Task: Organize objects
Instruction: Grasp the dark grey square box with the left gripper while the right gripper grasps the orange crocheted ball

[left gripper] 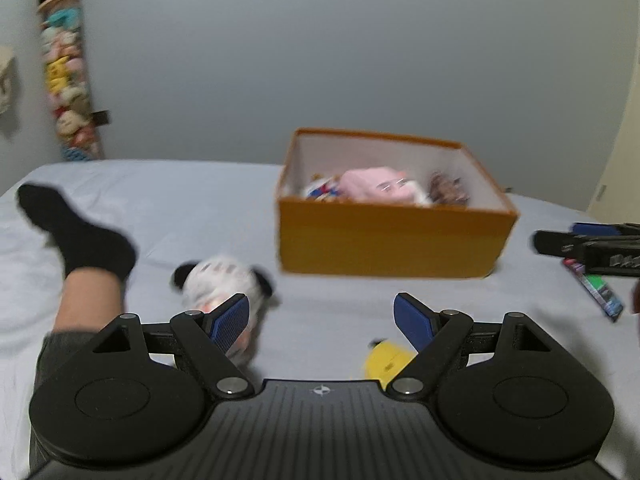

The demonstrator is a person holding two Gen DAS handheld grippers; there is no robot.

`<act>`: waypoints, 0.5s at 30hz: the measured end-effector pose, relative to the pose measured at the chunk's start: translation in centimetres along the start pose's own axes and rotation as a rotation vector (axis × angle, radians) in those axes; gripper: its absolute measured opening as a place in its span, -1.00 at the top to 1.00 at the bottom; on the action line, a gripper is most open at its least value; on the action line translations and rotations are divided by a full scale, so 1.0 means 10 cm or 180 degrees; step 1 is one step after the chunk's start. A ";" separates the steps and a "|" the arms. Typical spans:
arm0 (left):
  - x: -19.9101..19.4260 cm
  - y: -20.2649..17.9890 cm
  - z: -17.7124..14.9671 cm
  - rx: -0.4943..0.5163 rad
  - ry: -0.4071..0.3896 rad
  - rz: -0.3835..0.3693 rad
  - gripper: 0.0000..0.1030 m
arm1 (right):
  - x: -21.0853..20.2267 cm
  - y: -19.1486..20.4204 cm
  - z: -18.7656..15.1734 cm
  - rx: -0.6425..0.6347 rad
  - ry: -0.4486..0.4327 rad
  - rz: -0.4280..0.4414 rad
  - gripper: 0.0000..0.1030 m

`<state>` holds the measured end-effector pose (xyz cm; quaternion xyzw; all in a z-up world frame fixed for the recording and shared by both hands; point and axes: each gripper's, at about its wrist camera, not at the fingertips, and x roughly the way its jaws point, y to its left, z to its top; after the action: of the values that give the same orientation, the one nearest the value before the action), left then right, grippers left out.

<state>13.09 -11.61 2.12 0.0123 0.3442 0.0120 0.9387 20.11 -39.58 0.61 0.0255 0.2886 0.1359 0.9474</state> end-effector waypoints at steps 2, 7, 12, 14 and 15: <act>0.01 0.07 -0.13 -0.0068 -0.0015 0.0104 -0.87 | -0.01 0.00 -0.11 0.0032 0.0010 -0.0009 -0.71; -0.02 0.17 -0.35 -0.0220 -0.0037 0.0279 -0.87 | 0.01 0.05 -0.35 0.0031 0.0062 -0.0006 -0.71; -0.02 0.24 -0.52 -0.0395 -0.0120 0.0555 -0.87 | 0.03 0.16 -0.57 -0.0008 0.0100 0.0021 -0.71; 0.00 0.26 -0.56 -0.0513 -0.0160 0.0621 -0.87 | 0.05 0.20 -0.64 -0.0030 0.0131 0.0039 -0.71; 0.01 0.27 -0.57 -0.0560 -0.0173 0.0674 -0.87 | 0.07 0.23 -0.67 -0.0048 0.0150 0.0049 -0.71</act>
<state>9.43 -8.77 -2.25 -0.0335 0.3131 0.1408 0.9386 16.37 -37.40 -5.07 0.0174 0.3096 0.1460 0.9394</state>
